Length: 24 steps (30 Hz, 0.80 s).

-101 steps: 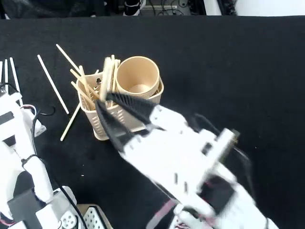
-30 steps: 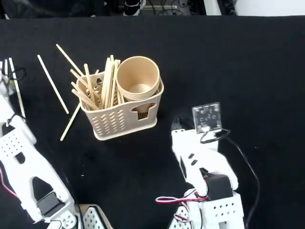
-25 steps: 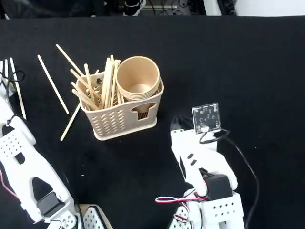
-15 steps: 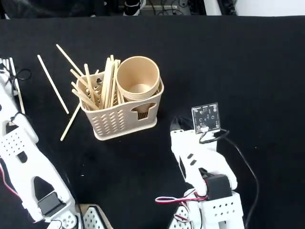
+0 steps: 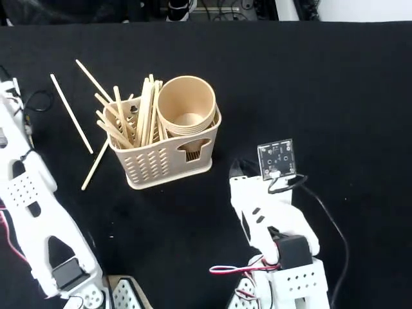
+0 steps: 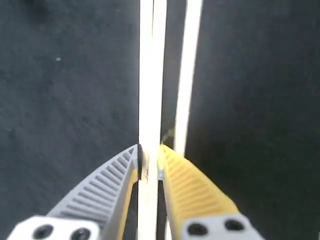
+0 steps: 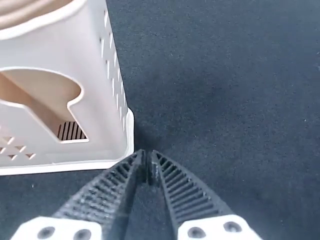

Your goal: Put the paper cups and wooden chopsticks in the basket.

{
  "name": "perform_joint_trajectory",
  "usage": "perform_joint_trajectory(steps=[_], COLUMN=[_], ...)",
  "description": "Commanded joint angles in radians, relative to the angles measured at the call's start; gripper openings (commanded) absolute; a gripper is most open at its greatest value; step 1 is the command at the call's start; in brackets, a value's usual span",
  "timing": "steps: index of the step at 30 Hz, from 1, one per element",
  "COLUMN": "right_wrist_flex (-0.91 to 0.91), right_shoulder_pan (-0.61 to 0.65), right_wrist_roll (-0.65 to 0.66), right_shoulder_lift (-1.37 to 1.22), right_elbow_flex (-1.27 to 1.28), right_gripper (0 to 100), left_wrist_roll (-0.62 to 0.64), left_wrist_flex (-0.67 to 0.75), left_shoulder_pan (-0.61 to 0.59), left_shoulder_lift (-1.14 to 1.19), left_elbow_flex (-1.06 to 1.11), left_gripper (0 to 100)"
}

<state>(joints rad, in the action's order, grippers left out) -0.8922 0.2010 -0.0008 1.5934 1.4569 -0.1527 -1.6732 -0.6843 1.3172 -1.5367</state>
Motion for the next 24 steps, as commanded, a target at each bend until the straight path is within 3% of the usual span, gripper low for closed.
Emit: perform_joint_trajectory(steps=[1, 11, 24], right_wrist_flex=[0.020, 0.020, 0.020], right_shoulder_pan=[0.009, 0.009, 0.009], right_wrist_roll=[0.008, 0.008, 0.008], right_shoulder_lift=[0.010, 0.010, 0.010], right_elbow_flex=[-0.004, -0.004, -0.004], right_gripper=[2.8, 2.8, 2.8], left_wrist_roll=[0.034, 0.130, 0.120], left_wrist_flex=[-0.087, -0.089, -0.084], left_shoulder_pan=[0.031, 0.005, -0.031], left_shoulder_lift=[-0.015, -0.031, 0.077], left_elbow_flex=[-0.128, -0.127, -0.125], left_gripper=[3, 3, 3])
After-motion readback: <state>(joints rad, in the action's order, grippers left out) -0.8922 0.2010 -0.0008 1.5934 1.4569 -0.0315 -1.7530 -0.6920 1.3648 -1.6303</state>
